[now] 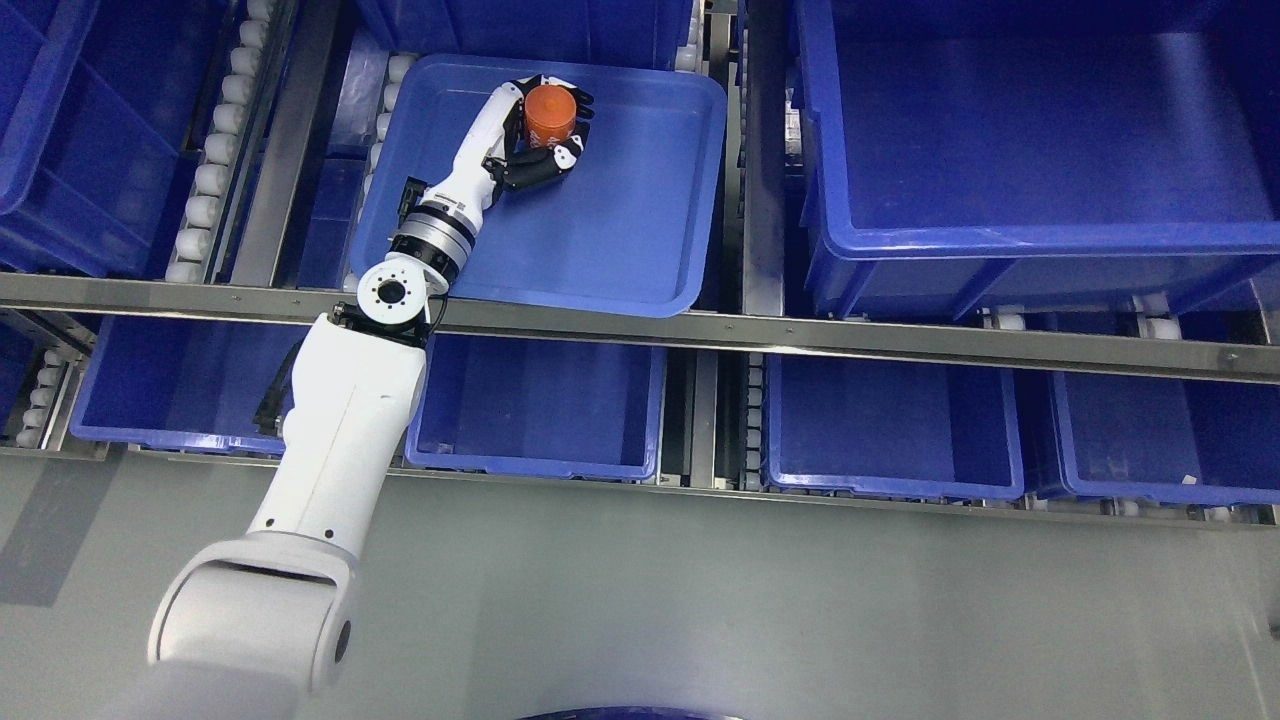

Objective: Grab orange capacitor from left shelf to right desk
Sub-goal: 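Close the left hand fingers around the orange capacitor, then lift the orange capacitor up out of the blue bin with the left hand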

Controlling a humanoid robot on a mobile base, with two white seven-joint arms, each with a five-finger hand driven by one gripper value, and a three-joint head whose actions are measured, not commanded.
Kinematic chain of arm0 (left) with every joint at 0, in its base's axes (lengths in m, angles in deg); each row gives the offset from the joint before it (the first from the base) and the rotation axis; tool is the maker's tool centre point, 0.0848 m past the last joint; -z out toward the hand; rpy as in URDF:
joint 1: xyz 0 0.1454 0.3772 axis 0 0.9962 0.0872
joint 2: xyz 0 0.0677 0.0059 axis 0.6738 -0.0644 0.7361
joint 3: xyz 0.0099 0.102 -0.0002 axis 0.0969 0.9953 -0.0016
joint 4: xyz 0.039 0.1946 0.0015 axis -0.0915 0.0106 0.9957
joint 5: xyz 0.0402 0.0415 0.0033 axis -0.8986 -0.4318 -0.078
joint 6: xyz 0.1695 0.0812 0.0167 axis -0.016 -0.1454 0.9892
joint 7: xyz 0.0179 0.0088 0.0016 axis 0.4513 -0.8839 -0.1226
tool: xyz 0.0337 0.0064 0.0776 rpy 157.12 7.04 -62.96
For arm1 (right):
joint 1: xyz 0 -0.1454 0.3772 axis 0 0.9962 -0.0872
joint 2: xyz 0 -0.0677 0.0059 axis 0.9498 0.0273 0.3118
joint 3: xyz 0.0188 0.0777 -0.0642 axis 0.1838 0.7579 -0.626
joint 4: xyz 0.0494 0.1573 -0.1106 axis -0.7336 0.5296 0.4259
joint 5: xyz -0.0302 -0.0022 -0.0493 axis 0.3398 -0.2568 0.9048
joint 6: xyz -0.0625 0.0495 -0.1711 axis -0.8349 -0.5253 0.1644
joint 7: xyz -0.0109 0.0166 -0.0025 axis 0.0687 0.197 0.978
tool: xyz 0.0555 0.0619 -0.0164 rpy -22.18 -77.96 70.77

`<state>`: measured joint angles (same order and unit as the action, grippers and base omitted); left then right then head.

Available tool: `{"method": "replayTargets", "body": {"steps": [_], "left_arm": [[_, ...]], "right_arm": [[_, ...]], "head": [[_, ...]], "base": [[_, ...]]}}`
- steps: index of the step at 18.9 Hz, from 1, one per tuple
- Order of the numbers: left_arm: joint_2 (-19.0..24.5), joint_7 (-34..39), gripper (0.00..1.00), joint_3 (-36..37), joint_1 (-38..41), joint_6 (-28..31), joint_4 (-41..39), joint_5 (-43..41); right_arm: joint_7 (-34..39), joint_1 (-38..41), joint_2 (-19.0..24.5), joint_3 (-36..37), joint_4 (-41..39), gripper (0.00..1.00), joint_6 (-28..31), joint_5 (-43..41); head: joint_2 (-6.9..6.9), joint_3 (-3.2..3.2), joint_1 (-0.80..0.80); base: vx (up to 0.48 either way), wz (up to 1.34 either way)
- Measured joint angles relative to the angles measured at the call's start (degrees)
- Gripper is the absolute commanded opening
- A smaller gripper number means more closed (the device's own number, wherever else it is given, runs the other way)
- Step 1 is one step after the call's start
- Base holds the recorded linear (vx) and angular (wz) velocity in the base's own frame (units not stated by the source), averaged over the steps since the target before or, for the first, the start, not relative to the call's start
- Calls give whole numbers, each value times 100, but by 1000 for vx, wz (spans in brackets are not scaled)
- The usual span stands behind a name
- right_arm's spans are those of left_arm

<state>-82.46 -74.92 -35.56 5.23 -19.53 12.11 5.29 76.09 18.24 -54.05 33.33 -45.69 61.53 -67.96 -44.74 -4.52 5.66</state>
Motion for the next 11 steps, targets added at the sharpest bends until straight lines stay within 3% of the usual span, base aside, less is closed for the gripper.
{"method": "replayTargets", "body": {"steps": [6,11], "left_arm": [[0,8,0,-116,17,-233,-239,466],[0,27,2,-180,360,78,-1195,986]], "right_arm": [[0,0,0,0,0,100,0,123],[0,-1,0,0,0,100,0,156]], "head": [[0,0,0],[0,0,0]], "base": [[0,0],[5,7]]}}
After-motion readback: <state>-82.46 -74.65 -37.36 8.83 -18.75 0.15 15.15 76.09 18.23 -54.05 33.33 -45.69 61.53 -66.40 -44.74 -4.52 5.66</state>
